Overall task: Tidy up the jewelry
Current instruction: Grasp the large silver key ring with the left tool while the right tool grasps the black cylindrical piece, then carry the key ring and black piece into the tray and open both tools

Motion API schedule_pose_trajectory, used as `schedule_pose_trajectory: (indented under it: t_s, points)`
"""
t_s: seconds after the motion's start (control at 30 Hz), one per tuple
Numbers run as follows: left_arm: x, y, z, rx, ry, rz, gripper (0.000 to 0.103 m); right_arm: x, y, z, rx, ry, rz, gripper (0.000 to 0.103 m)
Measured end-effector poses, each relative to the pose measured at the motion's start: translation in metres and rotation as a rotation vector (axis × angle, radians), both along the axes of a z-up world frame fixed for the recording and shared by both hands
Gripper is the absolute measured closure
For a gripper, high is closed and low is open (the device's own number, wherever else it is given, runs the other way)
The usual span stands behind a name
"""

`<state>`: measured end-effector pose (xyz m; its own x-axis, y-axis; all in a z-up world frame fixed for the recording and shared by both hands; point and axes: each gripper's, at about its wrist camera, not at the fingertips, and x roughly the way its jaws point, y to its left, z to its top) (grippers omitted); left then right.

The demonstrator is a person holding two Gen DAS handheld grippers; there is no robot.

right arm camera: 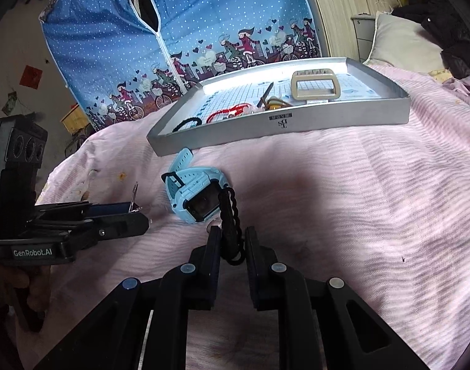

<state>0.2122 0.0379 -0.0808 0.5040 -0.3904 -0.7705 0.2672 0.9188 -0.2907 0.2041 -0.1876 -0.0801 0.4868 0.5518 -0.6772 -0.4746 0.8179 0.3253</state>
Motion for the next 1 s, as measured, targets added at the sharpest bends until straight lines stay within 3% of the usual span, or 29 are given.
schedule_pose_trajectory:
  t_s: [0.37,0.6,0.73,1.0]
  points:
    - [0.004,0.009,0.03,-0.083,-0.102,0.07,0.066,0.014,-0.003,0.022,0.06,-0.091,-0.046,0.088]
    - [0.041,0.026,0.054,-0.102,-0.173,0.163,0.066,0.037,0.003,0.034,0.057,-0.12,-0.047,0.088]
    - [0.068,0.028,0.056,-0.065,-0.218,0.179,0.066,0.068,0.016,0.036,0.06,-0.114,-0.061,0.088]
    - [0.131,0.036,0.037,-0.008,-0.192,0.21,0.065,0.122,0.041,0.027,0.024,-0.099,-0.097,0.088]
